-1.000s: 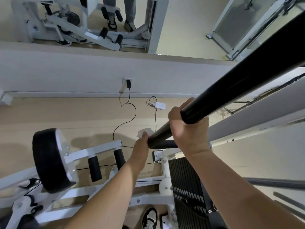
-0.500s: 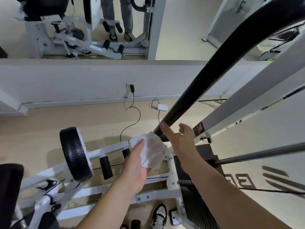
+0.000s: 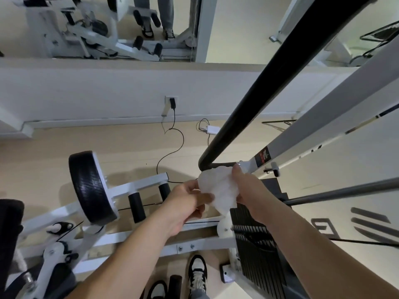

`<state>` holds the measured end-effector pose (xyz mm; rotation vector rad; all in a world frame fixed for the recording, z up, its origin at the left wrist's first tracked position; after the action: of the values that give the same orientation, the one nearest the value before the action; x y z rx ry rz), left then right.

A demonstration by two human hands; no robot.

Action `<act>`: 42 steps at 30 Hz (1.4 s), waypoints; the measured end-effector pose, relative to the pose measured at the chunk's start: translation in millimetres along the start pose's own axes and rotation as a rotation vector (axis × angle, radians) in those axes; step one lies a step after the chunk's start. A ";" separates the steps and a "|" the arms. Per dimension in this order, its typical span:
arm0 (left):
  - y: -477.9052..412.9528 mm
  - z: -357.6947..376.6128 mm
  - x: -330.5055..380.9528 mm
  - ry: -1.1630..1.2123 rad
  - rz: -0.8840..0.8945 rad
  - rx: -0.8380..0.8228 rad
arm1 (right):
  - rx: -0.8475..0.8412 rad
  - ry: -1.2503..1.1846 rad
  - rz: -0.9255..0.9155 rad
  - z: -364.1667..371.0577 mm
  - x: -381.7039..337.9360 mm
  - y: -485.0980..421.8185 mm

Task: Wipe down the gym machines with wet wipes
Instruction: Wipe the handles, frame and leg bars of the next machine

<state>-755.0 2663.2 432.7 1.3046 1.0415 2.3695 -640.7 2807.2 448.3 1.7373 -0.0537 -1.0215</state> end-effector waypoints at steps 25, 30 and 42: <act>-42.3 -60.4 0.0 -0.013 0.025 0.279 | 0.199 1.036 -0.207 52.6 -17.0 -112.4; -39.2 -58.1 -1.7 -0.011 0.024 0.247 | 0.067 0.550 -0.073 62.9 -18.6 -97.3; -46.4 -50.3 -25.1 0.062 -0.006 0.234 | 0.146 1.048 -0.179 54.4 -3.7 -122.9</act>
<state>-787.1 2659.8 367.3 1.3061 1.3750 2.3536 -730.4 2820.6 349.2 2.2424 0.7125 -0.1240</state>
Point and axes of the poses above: each hand's wrist, its own y-axis away from the middle knuckle, its own z-axis out of the palm, x = y × z, the point moved 8 cm from there along -y, towards the middle knuckle, and after that the axes turned 13 degrees about -x, right-handed, at the moved point
